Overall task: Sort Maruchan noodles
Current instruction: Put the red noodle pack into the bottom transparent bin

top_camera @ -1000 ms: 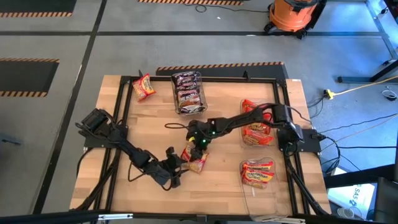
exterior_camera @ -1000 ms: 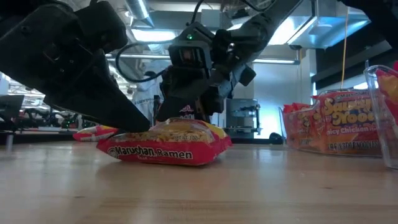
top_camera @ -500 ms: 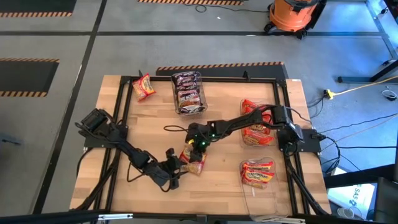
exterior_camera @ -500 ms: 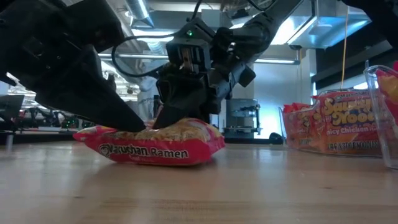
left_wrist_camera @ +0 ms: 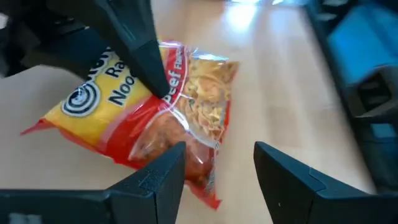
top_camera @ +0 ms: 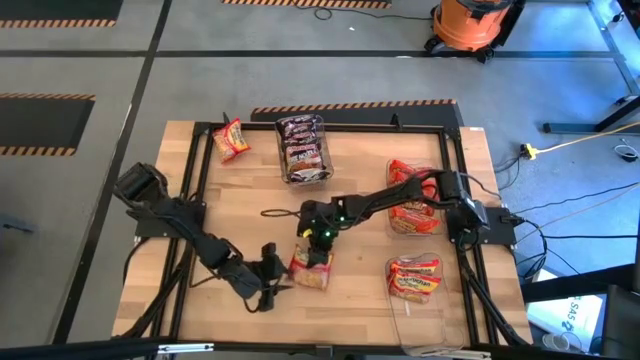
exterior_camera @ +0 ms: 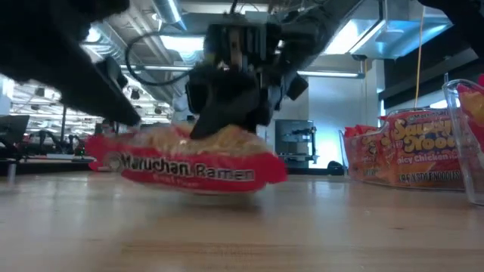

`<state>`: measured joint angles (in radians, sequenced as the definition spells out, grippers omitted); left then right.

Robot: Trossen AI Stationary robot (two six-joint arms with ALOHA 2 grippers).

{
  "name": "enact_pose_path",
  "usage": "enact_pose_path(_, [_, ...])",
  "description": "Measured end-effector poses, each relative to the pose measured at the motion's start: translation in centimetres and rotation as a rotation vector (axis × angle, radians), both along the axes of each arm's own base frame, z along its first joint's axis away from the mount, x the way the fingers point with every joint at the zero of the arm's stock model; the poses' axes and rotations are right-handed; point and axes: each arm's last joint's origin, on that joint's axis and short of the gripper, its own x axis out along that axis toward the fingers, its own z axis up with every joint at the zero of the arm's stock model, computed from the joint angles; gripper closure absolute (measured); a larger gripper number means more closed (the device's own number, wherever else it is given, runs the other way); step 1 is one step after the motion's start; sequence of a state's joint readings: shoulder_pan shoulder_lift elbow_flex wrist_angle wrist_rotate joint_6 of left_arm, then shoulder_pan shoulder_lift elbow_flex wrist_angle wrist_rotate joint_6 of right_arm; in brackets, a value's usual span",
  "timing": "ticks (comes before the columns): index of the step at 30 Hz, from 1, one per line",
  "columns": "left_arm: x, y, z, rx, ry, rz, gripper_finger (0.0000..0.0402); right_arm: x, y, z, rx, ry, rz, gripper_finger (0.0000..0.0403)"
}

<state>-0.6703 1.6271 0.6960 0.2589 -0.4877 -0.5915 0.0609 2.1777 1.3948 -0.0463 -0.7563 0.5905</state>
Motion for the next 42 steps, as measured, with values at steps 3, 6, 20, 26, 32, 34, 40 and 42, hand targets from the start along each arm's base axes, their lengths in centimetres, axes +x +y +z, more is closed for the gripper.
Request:
enact_pose_path(3, [-0.4, -0.4, 1.0, -0.05, -0.016, -0.054, 0.0217, -0.3, 1.4, 1.4, -0.013, -0.022, 0.055, 0.0289])
enact_pose_path(6, [-0.8, -0.8, 1.5, -0.067, -0.02, -0.093, 0.0217, -1.0, 2.6, 3.2, -0.056, -0.062, 0.105, 0.0289])
enact_pose_path(20, [-0.8, -1.1, 1.7, -0.098, -0.03, -0.103, 0.0217, -6.3, 8.4, 10.5, -0.358, -0.115, 0.126, 0.0289])
enact_pose_path(26, [-0.7, -0.9, 1.7, -0.092, -0.04, -0.082, 0.0217, -8.1, 10.3, 12.6, -0.459, -0.154, 0.082, 0.0289])
enact_pose_path(32, [-0.6, -0.8, 1.8, -0.082, -0.05, -0.063, 0.0217, -8.2, 10.8, 11.3, -0.622, -0.132, -0.02, 0.0286])
enact_pose_path(34, [-0.6, -0.8, 1.8, -0.083, -0.057, -0.056, 0.0217, -8.3, 10.7, 10.5, -0.623, -0.082, -0.009, 0.0278])
enact_pose_path(40, [0.4, -0.7, 2.0, -0.096, -0.163, 0.037, 0.0217, -7.9, 10.1, 10.8, -0.66, -0.106, -0.066, 0.0204])
enact_pose_path(42, [1.1, -0.7, 1.8, -0.124, -0.219, 0.067, 0.0217, -7.5, 9.7, 10.2, -0.728, -0.099, -0.113, 0.0171])
